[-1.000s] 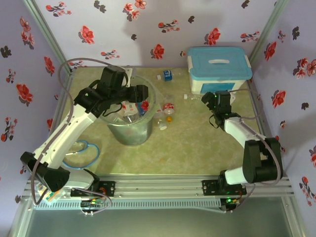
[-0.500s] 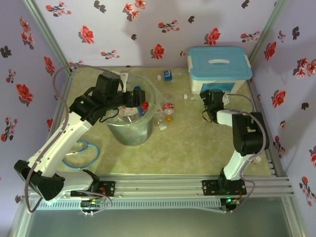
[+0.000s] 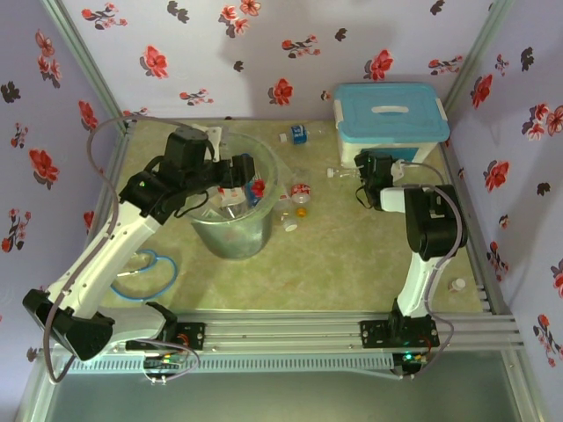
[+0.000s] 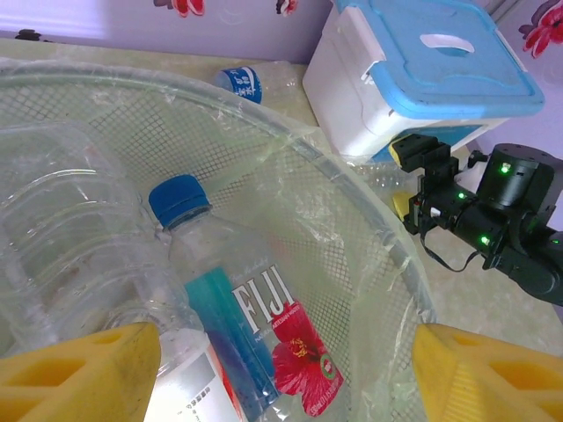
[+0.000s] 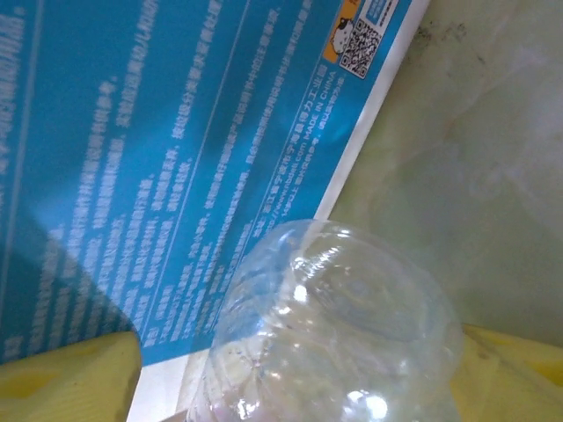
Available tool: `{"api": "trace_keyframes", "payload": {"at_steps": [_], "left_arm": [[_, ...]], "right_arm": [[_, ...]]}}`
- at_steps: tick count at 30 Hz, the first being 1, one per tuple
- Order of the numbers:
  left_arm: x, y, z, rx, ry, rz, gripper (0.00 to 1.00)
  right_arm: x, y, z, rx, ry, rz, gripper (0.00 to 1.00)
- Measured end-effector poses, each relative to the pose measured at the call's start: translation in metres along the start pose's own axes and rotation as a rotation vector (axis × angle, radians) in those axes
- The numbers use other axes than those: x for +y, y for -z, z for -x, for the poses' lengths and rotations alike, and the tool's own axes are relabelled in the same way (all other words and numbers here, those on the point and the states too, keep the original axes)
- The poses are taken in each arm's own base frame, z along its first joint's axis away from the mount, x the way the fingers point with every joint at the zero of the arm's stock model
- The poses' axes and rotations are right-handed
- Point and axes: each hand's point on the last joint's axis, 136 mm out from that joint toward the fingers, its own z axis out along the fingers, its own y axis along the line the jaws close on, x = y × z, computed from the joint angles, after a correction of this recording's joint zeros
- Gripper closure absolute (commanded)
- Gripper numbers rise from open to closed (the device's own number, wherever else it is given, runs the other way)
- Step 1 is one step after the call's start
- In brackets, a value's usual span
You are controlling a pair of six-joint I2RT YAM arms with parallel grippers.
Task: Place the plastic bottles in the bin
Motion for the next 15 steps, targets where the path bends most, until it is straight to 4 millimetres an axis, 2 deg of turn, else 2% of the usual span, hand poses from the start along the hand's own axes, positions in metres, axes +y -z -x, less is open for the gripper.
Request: {"api": "trace_keyframes", "payload": {"at_steps": [11, 13, 15], "left_arm": [[-0.0002, 0.0002, 0.0020, -0.008, 0.016, -0.002, 0.24], [-0.0002, 0.0002, 0.0020, -0.008, 0.016, -0.002, 0.24], [-0.0001, 0.0002, 0.0019, -0.007, 0.016, -0.002, 0.24]], "right_arm": [[-0.0057, -0.0060, 0.0002, -0.012, 0.002, -0.015, 0.35], [-0.0067, -0.0062, 0.0002, -0.014, 0.002, -0.016, 0.43], [-0.0085, -0.0061, -0.0003, -0.012, 0.004, -0.016, 0.44]]}}
